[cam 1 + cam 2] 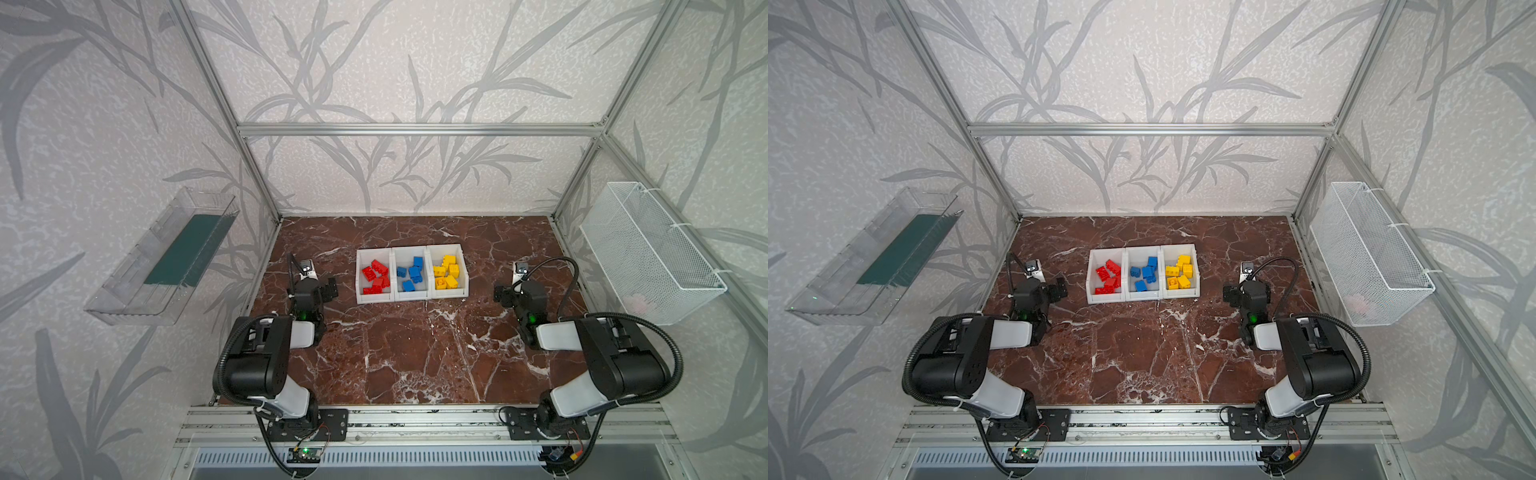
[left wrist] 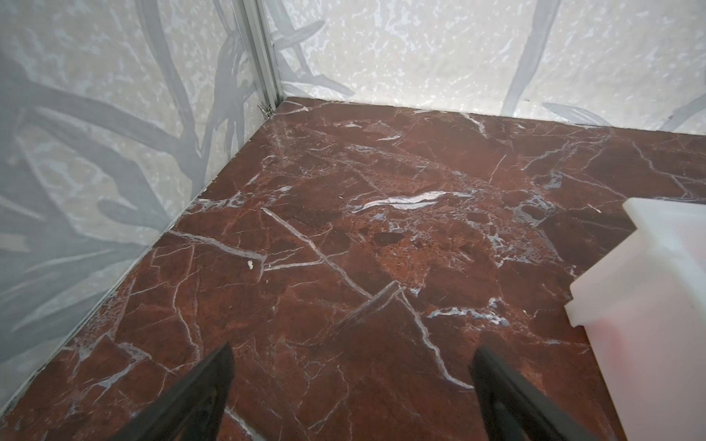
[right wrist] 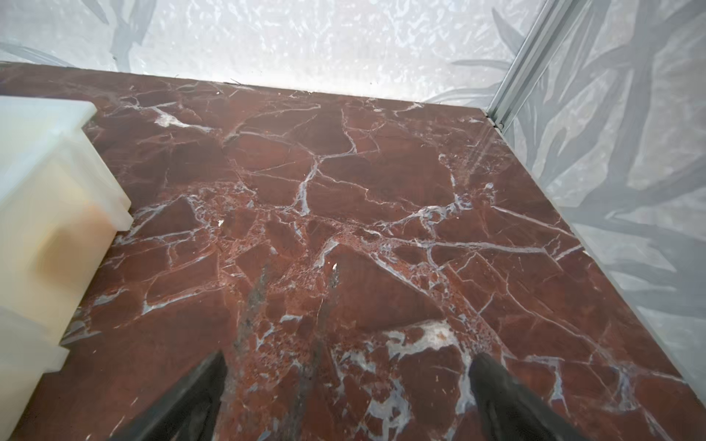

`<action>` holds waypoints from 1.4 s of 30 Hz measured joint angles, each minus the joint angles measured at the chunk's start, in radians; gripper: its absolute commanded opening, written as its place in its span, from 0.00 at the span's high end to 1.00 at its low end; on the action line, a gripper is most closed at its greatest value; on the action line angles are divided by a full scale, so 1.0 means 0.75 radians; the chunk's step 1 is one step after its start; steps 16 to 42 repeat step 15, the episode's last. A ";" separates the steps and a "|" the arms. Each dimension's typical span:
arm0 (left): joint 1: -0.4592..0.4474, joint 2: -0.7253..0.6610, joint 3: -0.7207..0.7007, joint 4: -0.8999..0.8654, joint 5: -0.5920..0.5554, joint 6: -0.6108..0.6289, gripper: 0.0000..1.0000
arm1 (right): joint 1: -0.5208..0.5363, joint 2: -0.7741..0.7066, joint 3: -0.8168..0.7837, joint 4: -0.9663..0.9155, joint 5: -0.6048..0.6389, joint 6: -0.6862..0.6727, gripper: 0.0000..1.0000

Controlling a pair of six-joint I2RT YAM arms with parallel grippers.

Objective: Sort the legos into containers by color
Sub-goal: Reset both arms

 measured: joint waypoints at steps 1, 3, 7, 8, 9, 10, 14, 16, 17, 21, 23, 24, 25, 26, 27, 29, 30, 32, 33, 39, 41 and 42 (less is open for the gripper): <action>0.000 0.001 -0.002 0.005 0.004 0.000 0.01 | 0.000 0.003 0.000 0.007 -0.002 -0.001 0.01; -0.001 0.001 -0.002 0.009 0.007 0.001 0.01 | 0.000 0.000 0.002 -0.005 -0.009 -0.002 0.01; -0.004 0.003 -0.004 0.028 0.010 0.007 0.01 | 0.001 -0.007 0.005 -0.028 -0.021 -0.005 0.01; -0.004 0.003 -0.004 0.033 0.010 0.009 0.01 | 0.001 -0.007 0.005 -0.030 -0.021 -0.005 0.01; -0.004 0.003 -0.004 0.035 0.010 0.009 0.01 | 0.001 -0.007 0.005 -0.031 -0.022 -0.005 0.01; -0.004 0.003 -0.004 0.036 0.010 0.010 0.01 | 0.001 -0.007 0.005 -0.034 -0.022 -0.005 0.01; -0.004 0.003 -0.004 0.037 0.010 0.010 0.01 | 0.001 -0.007 0.005 -0.036 -0.022 -0.006 0.01; -0.004 0.003 -0.004 0.037 0.010 0.010 0.01 | 0.001 -0.007 0.005 -0.036 -0.022 -0.006 0.01; -0.004 0.003 -0.004 0.037 0.010 0.010 0.01 | 0.001 -0.007 0.005 -0.036 -0.022 -0.006 0.01; -0.004 0.003 -0.004 0.037 0.010 0.010 0.01 | 0.001 -0.007 0.005 -0.036 -0.022 -0.006 0.01; -0.004 0.003 -0.004 0.037 0.010 0.010 0.01 | 0.001 -0.007 0.005 -0.036 -0.022 -0.006 0.01; -0.004 0.003 -0.004 0.037 0.010 0.010 0.01 | 0.001 -0.007 0.005 -0.036 -0.022 -0.006 0.01; -0.004 0.003 -0.004 0.037 0.010 0.010 0.01 | 0.001 -0.007 0.005 -0.036 -0.022 -0.006 0.01; -0.004 0.003 -0.004 0.037 0.010 0.010 0.01 | 0.001 -0.007 0.005 -0.036 -0.022 -0.006 0.01; -0.004 0.003 -0.004 0.037 0.010 0.010 0.01 | 0.001 -0.007 0.005 -0.036 -0.022 -0.006 0.01; -0.004 0.003 -0.004 0.037 0.010 0.010 0.01 | 0.001 -0.007 0.005 -0.036 -0.022 -0.006 0.01; -0.004 0.003 -0.004 0.037 0.010 0.010 0.01 | 0.001 -0.007 0.005 -0.036 -0.022 -0.006 0.01; -0.004 0.003 -0.004 0.037 0.010 0.010 0.01 | 0.001 -0.007 0.005 -0.036 -0.022 -0.006 0.01; -0.004 0.003 -0.004 0.037 0.010 0.010 0.01 | 0.001 -0.007 0.005 -0.036 -0.022 -0.006 0.01; -0.004 0.003 -0.004 0.037 0.010 0.010 0.01 | 0.001 -0.007 0.005 -0.036 -0.022 -0.006 0.01; -0.004 0.003 -0.004 0.037 0.010 0.010 0.01 | 0.001 -0.007 0.005 -0.036 -0.022 -0.006 0.01; -0.004 0.003 -0.004 0.037 0.010 0.010 0.01 | 0.001 -0.007 0.005 -0.036 -0.022 -0.006 0.01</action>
